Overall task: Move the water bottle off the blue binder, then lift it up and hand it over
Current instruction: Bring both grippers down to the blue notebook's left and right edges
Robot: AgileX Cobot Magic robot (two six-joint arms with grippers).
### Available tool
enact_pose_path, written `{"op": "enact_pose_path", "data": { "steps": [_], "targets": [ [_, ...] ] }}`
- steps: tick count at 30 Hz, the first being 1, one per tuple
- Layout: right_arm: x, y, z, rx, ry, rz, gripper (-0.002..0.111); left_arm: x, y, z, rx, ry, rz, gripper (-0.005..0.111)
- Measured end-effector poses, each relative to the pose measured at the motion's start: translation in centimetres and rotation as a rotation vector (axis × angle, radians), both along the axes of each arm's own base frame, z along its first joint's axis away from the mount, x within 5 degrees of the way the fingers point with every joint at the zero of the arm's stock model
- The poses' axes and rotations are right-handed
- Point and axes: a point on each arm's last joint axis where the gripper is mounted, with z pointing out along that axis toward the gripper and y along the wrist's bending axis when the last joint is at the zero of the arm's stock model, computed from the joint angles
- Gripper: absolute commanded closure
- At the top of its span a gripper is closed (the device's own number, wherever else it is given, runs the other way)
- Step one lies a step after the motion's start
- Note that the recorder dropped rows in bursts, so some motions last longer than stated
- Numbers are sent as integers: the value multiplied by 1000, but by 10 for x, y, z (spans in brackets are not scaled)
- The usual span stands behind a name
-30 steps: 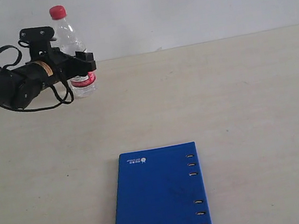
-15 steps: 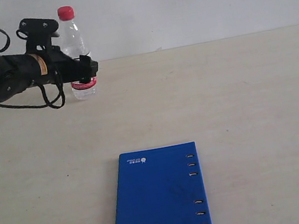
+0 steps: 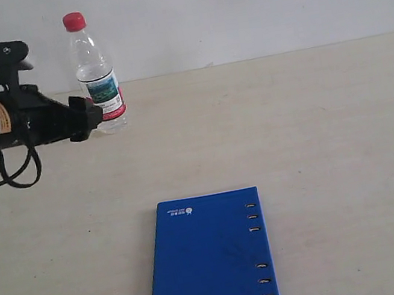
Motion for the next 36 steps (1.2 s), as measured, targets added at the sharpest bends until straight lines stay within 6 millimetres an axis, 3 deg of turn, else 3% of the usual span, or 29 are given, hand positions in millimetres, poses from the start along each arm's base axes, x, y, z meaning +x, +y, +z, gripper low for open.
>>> {"op": "enact_pose_path", "data": {
  "steps": [3,6,12,17,25,31,36],
  "targets": [
    [3,-1,-7,-3,20,-31,106,-19,6,-3,-25,61,48,66],
    [7,-4,-17,12,70,-83,106,-35,13,-13,-6,139,98,100],
    [15,-13,-43,56,207,-211,106,-59,12,-33,36,295,184,102],
    [22,-8,-52,26,276,-247,109,-82,-8,-45,100,387,145,102],
    [59,41,-89,-264,472,-254,109,-107,-51,-47,122,411,-35,102],
    [87,81,-107,-438,564,-164,109,-116,-50,-51,154,518,-72,102],
    [113,95,-101,-402,582,-50,109,-111,-58,-39,84,401,-160,102]
  ]
}}
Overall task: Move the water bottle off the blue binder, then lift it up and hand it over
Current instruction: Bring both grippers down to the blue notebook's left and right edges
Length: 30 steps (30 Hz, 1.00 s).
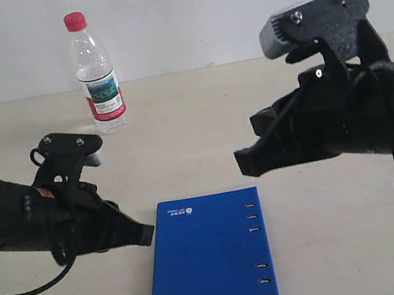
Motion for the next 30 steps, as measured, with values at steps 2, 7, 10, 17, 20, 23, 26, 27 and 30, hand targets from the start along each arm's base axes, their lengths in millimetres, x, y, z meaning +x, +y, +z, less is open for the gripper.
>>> {"op": "enact_pose_path", "data": {
  "steps": [2,7,10,17,20,23,26,27,30],
  "targets": [
    [10,-1,2,44,16,29,109,3,-2,7,-24,-46,-17,102],
    [37,-24,-3,146,70,33,109,14,-12,28,-49,-162,-107,102],
    [50,-44,-5,246,97,51,109,30,-38,66,-225,-244,-260,102],
    [50,-40,8,301,68,158,109,61,-35,65,-529,-54,-239,102],
    [50,-40,8,298,69,161,109,71,3,36,-130,47,-20,102],
    [50,-40,8,302,74,159,109,74,48,37,402,168,209,102],
    [50,-40,8,302,74,159,109,73,67,50,622,169,299,102],
    [50,-40,8,302,74,159,109,72,67,53,617,166,300,102],
    [49,-41,6,297,94,151,109,58,43,52,376,260,144,102]
  ]
}}
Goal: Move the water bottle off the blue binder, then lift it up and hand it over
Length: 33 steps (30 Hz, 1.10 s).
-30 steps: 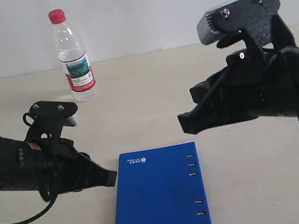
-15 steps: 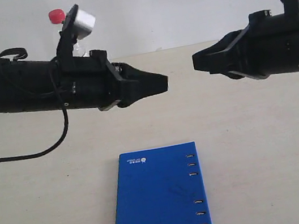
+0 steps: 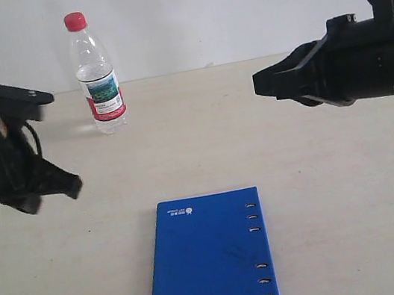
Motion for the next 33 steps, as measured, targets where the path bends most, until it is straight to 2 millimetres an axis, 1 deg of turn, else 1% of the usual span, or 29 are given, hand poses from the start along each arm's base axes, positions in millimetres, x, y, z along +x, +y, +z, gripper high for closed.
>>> {"op": "enact_pose_path", "data": {
  "steps": [3,5,7,9,11,13,15,18,21,22,23,26,29,33],
  "targets": [
    [1,-4,-5,-40,53,-43,109,-13,-20,-9,-224,121,-76,102],
    [2,-8,-11,-73,112,-103,109,-15,-29,-15,-331,162,-88,102],
    [3,-13,-17,-113,166,-150,109,-12,-31,-22,-410,167,-60,101],
    [4,-14,-27,-141,228,-160,109,-7,-31,-26,-461,149,-33,92],
    [5,-12,-37,-160,286,-143,109,-2,-33,-31,-496,139,-15,77],
    [8,-10,-50,-177,347,-123,109,1,-36,-37,-524,143,-9,66],
    [10,-9,-63,-193,404,-102,109,2,-38,-47,-532,166,-11,60],
    [10,-2,-80,-215,475,-63,109,0,-37,-67,-516,218,-1,60],
    [5,11,-94,-254,518,5,109,-3,-35,-87,-487,255,-2,60],
    [3,16,-98,-270,529,22,109,-4,-35,-90,-491,266,-5,60],
    [2,21,-107,-302,547,42,109,-3,-38,-91,-515,260,-23,60],
    [3,22,-117,-320,573,19,109,-4,-42,-93,-576,247,-62,60],
    [8,20,-123,-332,576,-36,109,-7,-47,-99,-659,246,-52,60],
    [11,17,-124,-330,570,-100,109,-9,-49,-100,-687,269,-60,60]
  ]
}}
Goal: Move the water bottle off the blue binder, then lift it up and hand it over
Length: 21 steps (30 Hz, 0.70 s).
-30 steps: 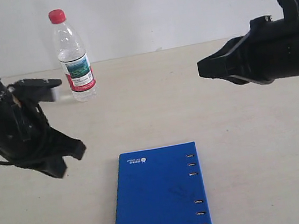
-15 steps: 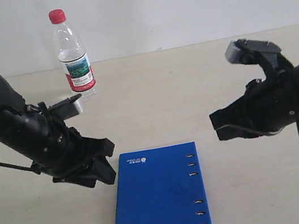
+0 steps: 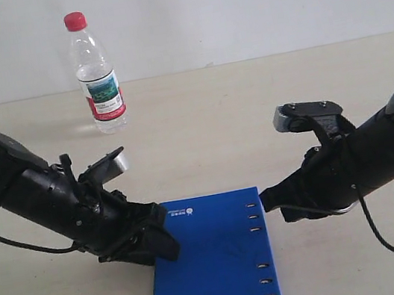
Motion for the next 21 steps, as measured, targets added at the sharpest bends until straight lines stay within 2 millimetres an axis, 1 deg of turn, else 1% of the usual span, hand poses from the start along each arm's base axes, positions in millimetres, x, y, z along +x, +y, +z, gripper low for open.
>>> {"op": "enact_pose_path", "data": {
  "steps": [3,6,7,10,21],
  "targets": [
    [0,0,0,0,0,-4,109,-3,0,1,-11,11,-15,60],
    [0,0,0,1,2,-8,109,-3,-1,12,-34,-13,-18,60],
    [0,0,0,1,2,-8,109,-3,-2,19,-55,-27,-11,60],
    [0,0,0,1,2,-8,109,-3,-4,27,-92,-44,2,60],
    [0,0,0,4,6,-5,109,-8,-9,32,-182,-13,-28,60]
  ]
}}
